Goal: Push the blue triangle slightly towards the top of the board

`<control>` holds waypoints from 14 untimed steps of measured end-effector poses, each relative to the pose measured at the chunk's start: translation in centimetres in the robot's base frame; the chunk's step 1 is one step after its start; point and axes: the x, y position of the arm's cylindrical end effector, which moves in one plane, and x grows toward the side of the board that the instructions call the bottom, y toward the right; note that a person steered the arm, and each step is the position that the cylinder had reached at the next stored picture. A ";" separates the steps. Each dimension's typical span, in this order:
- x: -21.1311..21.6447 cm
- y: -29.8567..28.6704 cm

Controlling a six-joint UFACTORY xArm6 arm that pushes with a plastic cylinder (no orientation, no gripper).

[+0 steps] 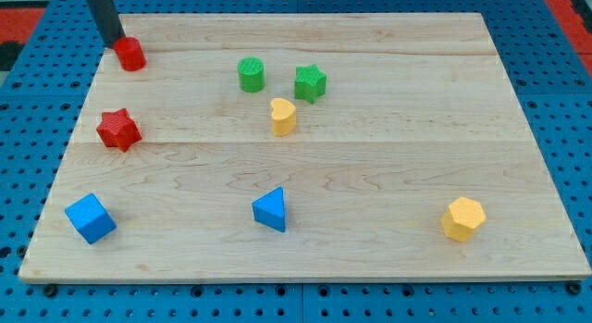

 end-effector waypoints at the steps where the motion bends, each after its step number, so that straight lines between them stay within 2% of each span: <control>1: 3.3 7.7; 2: 0.9 4.2; 3: 4.9 3.7; 4: 7.0 8.2; 5: 7.5 2.5; 6: 11.4 -2.8; 7: 17.6 -1.1; 8: 17.0 2.7; 9: 16.7 0.4; 10: 13.5 -1.4; 12: 15.0 11.1; 13: 21.4 7.9; 14: 28.8 14.2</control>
